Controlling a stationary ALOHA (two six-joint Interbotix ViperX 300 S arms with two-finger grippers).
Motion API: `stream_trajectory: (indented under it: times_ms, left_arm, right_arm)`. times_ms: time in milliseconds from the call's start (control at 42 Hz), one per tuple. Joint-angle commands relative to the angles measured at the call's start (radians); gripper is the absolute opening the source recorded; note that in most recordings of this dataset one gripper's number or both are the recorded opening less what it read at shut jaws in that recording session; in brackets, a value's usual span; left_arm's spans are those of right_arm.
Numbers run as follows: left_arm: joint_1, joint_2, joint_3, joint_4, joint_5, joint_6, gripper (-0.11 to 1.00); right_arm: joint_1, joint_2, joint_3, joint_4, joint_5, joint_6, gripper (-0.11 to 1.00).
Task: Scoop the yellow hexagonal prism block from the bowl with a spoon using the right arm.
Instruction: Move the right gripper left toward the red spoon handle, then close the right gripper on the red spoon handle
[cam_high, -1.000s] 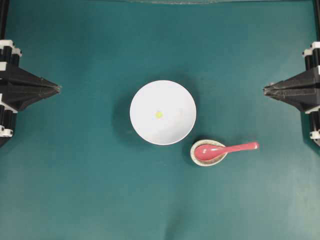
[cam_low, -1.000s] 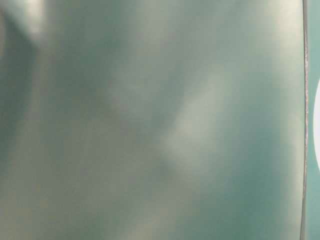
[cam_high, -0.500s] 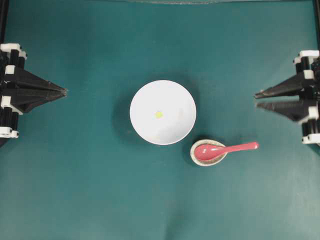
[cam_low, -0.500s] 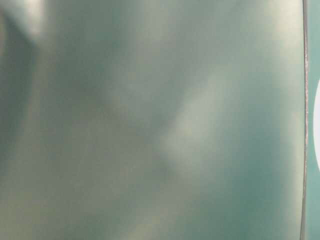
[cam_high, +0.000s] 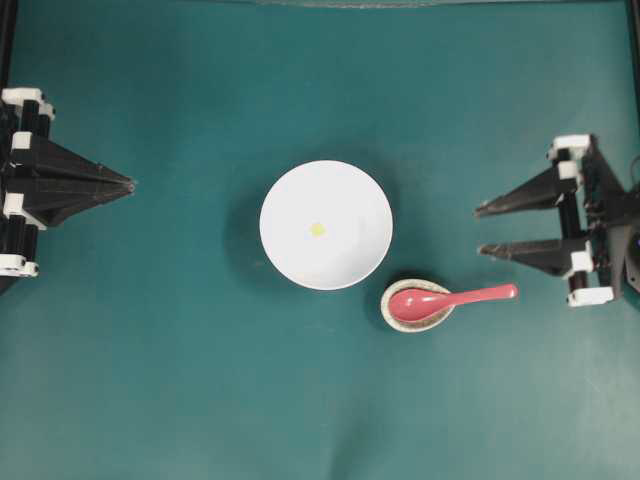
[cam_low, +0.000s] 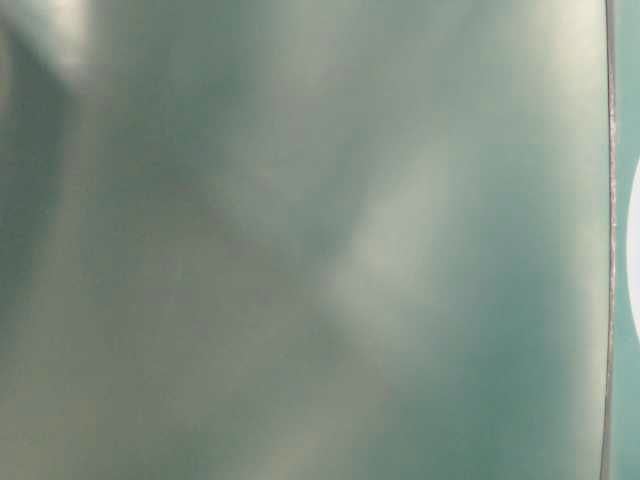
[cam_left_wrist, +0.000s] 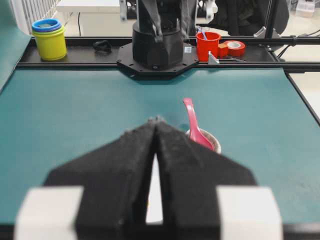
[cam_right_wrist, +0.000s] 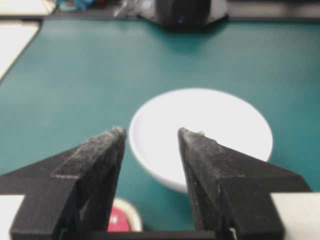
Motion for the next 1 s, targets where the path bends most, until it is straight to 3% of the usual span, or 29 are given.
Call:
stream_trajectory:
  times_ms: [0,238,643,977]
  left_arm:
    - [0.0,0.006,-0.012,0.002,-0.005,0.002,0.0]
    - [0.0,0.005,-0.012,0.002,-0.005,0.003,0.0]
    - [0.0,0.0,-0.012,0.002,0.0,0.003,0.0]
    - [0.0,0.0,-0.012,0.002,0.002,0.003,0.0]
  right_arm:
    - [0.017,0.055,0.017,0.02,-0.101,0.003,0.53]
    - [0.078,0.242,0.08,0.092,-0.364,0.003,0.53]
    - [0.192,0.482,0.083,0.138,-0.518,0.064,0.53]
    - [0.219,0.661,0.075,0.164,-0.58,0.066,0.53]
